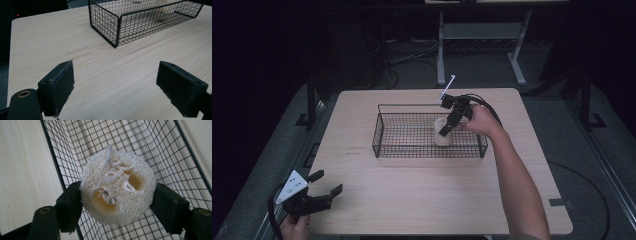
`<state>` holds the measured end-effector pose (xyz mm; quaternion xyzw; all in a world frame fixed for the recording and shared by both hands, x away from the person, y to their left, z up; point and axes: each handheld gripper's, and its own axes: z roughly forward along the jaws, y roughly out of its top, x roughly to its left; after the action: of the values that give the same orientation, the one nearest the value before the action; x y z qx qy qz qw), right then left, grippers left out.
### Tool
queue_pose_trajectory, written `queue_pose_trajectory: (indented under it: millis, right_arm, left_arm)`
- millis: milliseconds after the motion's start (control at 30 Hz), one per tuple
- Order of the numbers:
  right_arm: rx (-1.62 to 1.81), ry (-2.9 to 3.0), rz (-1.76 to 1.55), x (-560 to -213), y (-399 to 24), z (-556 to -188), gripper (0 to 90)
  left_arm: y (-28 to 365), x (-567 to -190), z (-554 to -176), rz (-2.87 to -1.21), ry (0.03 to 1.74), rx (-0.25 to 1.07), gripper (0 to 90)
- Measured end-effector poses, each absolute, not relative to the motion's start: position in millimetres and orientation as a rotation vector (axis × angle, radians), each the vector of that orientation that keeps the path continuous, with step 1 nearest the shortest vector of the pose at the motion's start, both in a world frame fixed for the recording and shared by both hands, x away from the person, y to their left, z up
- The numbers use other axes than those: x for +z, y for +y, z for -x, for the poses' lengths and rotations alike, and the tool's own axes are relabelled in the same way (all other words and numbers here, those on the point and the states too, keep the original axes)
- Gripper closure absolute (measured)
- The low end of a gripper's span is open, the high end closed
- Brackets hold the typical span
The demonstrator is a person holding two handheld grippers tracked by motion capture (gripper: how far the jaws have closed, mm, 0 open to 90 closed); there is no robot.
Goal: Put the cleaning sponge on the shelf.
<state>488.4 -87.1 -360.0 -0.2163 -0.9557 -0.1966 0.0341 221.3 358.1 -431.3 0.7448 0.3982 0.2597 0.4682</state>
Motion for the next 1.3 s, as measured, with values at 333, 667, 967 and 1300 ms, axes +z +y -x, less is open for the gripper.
queue_pose_trajectory:
  millis: [333, 667, 967, 1300]
  right_arm:
    - [-0.610, -2.926, 0.671, -370, -89, -488, 28.6]
    - [-0.612, -2.917, 0.687, -380, -91, -488, 28.5]
    - [-0.608, -2.911, 0.714, -391, -91, -489, 28.4]
    - [-0.606, -2.915, 0.718, -392, -89, -487, 27.8]
  left_arm:
    - [358, -432, -223, -1.830, 0.983, 0.635, 13.9]
    - [357, -432, -223, -1.832, 0.978, 0.635, 13.9]
    - [358, -432, -222, -1.828, 0.978, 0.636, 14.0]
    - [356, -431, -223, -1.835, 0.970, 0.634, 13.9]
